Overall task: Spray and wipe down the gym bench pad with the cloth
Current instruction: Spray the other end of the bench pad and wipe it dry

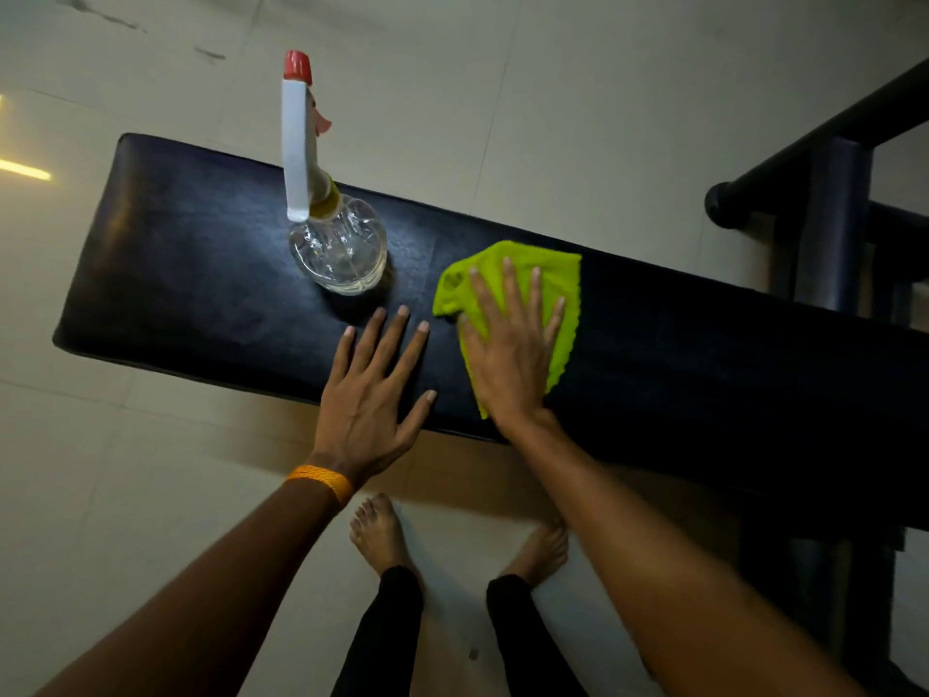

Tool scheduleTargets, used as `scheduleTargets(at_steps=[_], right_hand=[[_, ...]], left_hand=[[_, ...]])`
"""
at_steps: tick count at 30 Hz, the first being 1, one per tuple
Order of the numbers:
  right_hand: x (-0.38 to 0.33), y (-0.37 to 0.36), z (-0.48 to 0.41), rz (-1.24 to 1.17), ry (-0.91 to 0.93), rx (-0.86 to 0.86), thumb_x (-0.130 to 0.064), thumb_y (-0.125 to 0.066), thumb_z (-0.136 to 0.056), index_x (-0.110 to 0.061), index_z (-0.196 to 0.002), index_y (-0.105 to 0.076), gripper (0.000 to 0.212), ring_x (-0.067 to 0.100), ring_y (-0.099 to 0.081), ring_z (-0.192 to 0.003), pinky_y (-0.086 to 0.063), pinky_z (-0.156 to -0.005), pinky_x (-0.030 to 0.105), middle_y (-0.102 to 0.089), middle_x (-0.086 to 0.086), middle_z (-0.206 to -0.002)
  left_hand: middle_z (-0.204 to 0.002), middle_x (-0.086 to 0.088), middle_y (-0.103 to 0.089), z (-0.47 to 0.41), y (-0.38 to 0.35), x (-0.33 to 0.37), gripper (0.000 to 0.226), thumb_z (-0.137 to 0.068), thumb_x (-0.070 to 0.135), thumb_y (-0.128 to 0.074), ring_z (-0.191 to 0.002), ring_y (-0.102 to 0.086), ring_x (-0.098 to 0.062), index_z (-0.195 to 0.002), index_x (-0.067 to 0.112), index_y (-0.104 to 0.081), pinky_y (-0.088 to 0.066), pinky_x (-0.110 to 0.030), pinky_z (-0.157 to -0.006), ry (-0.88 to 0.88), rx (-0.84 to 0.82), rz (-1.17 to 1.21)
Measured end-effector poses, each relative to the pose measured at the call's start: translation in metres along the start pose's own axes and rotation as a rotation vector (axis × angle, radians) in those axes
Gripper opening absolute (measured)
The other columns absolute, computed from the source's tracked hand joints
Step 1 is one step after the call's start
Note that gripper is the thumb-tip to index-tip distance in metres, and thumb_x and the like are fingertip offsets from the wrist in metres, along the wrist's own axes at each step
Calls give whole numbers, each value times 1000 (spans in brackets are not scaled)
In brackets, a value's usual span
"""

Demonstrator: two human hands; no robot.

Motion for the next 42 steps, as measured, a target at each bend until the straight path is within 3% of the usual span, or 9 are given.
scheduleTargets(at_steps=[6,13,16,20,27,31,35,40,42], right_hand=[[3,-6,46,19,473,-149,-35,-49,-87,-33,-153,-40,67,36,-27,-152,-16,-123,55,-35,6,-163],[66,18,-1,-40,-49,21,-42,-43,-93,-29,-149,-49,57,38,-25,-153,-15,-123,61,-37,5,-162],[23,5,61,-57,135,-64,-32,-52,-89,-35,-150,-46,61,36,-23,-154,-12,-125,58,-35,1,-164],[48,9,48,33,376,-95,-30,-55,-83,-31,-150,-43,68,38,-35,-148,-20,-121,53,-42,7,-159],[71,15,32,-140,-200,49,-41,-45,-98,-32,-150,-46,54,36,-19,-155,-12,-125,57,-33,6,-164],[-19,-14,95,-146,-19,-24,-38,-50,-93,-38,-153,-38,60,33,-13,-157,-6,-125,56,-27,-1,-167],[-21,-11,51,-51,69,-4,-34,-56,-94,-36,-152,-41,60,34,-20,-155,-11,-124,55,-31,-1,-165],[3,3,2,-71,-383,158,-39,-49,-96,-32,-149,-48,53,37,-27,-152,-21,-122,62,-38,5,-162],[-42,-4,24,-66,-357,181,-34,-55,-94,-32,-147,-50,54,38,-28,-152,-21,-122,61,-39,6,-162]], left_hand=[[-174,-9,-17,1,-4,-5,73,-102,56,-38,-162,-10,-29,-164,18,-30,-14,-53,-130,-50,4,7],[-175,-8,-10,2,-12,-5,75,-102,57,-34,-162,-6,-31,-166,21,-18,-12,-55,-129,-38,-51,-54],[-175,-8,-10,1,-11,-5,75,-102,57,-33,-162,-7,-30,-166,20,-20,-11,-53,-129,-39,-85,-75],[-175,-9,-11,-1,-11,-4,74,-102,57,-31,-162,-8,-31,-166,20,-21,-8,-51,-129,-41,-145,-85],[-175,-10,-12,1,-6,-3,75,-102,55,-36,-162,-6,-30,-166,19,-21,-4,-49,-130,-59,-166,5],[-172,-12,-24,1,5,-12,68,-102,45,-40,-160,-19,-32,-162,14,-33,-20,-51,-126,-212,-148,45],[-167,-15,-34,9,21,-45,62,-101,36,-41,-155,-30,-32,-158,10,-41,-26,-50,-123,-429,-169,8],[-165,-18,-35,8,48,-123,60,-101,29,-38,-153,-31,-33,-157,6,-39,-15,-44,-128,-378,-155,-14],[-163,-18,-38,3,55,-134,59,-101,29,-38,-150,-37,-35,-154,4,-43,-16,-43,-128,-363,-157,28]])
Point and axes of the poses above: each hand's wrist, its own z-axis away from the middle knuckle, its own y-axis out of the back of the hand, x = y × z, the point moved 10 cm from there along -z, towards the middle knuckle
